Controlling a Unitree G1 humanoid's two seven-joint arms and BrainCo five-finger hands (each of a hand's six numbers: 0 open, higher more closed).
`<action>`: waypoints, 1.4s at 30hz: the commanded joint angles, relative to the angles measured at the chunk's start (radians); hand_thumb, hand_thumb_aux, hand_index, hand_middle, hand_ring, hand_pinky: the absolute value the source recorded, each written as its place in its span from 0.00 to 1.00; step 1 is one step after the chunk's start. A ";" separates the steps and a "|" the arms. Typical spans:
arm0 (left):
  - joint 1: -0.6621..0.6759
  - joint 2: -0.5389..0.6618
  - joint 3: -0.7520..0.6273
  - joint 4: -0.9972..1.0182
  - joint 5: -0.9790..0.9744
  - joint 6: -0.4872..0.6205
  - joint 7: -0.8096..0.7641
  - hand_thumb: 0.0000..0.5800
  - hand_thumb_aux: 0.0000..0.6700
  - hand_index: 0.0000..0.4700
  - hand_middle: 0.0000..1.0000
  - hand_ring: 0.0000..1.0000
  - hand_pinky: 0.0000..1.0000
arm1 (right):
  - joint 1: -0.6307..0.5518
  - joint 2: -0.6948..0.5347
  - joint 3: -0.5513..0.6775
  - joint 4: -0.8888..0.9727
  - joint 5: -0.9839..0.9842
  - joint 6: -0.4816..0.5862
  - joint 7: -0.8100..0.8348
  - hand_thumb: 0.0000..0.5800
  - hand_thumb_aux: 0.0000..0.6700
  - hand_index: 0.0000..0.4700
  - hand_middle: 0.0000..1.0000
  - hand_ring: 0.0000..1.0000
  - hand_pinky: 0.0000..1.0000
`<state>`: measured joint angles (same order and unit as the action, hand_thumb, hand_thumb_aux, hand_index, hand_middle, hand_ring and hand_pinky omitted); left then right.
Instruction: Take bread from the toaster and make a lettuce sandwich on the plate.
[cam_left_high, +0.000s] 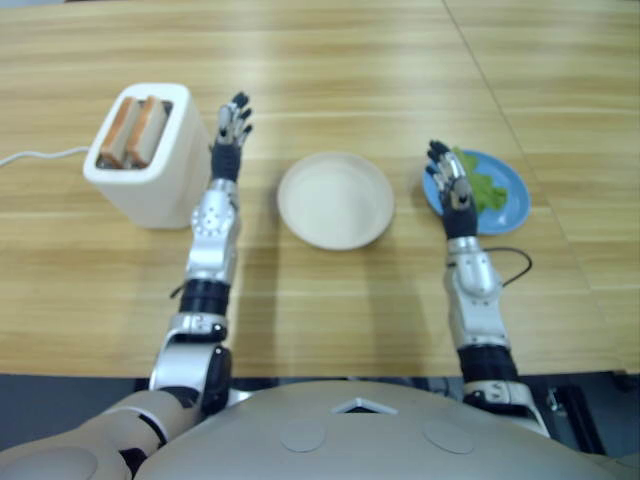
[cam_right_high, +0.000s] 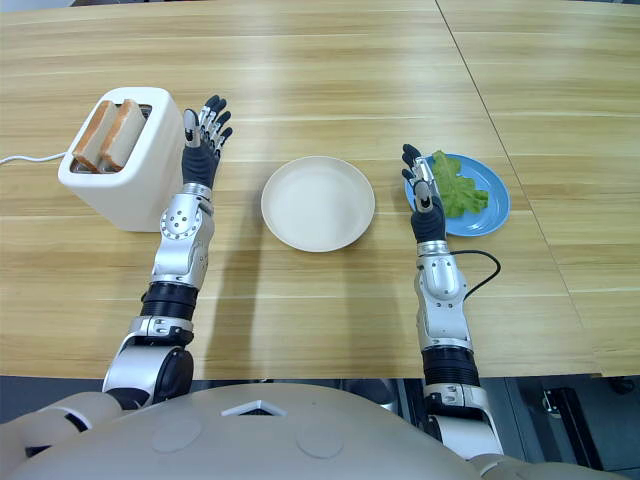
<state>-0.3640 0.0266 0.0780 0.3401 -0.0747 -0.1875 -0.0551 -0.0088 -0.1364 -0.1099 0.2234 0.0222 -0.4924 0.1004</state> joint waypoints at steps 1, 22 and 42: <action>0.007 0.008 -0.005 0.011 0.017 0.016 0.009 0.00 0.00 0.00 0.00 0.00 0.00 | 0.004 0.003 0.000 0.000 0.012 0.006 0.003 0.00 0.00 0.00 0.00 0.00 0.00; 0.038 0.574 0.370 -0.755 0.007 0.324 -0.104 0.00 0.00 0.00 0.00 0.00 0.00 | 0.058 0.019 -0.005 -0.041 0.018 0.007 -0.008 0.00 0.00 0.00 0.00 0.00 0.00; 0.181 0.763 0.054 -0.165 0.675 0.397 0.123 0.00 0.00 0.00 0.00 0.00 0.00 | 0.064 0.014 0.004 -0.056 0.016 0.020 0.001 0.00 0.00 0.00 0.00 0.00 0.00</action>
<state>-0.1781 0.7949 0.1505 0.1498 0.5699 0.1894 0.0552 0.0490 -0.1221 -0.1095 0.1776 0.0404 -0.4878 0.1009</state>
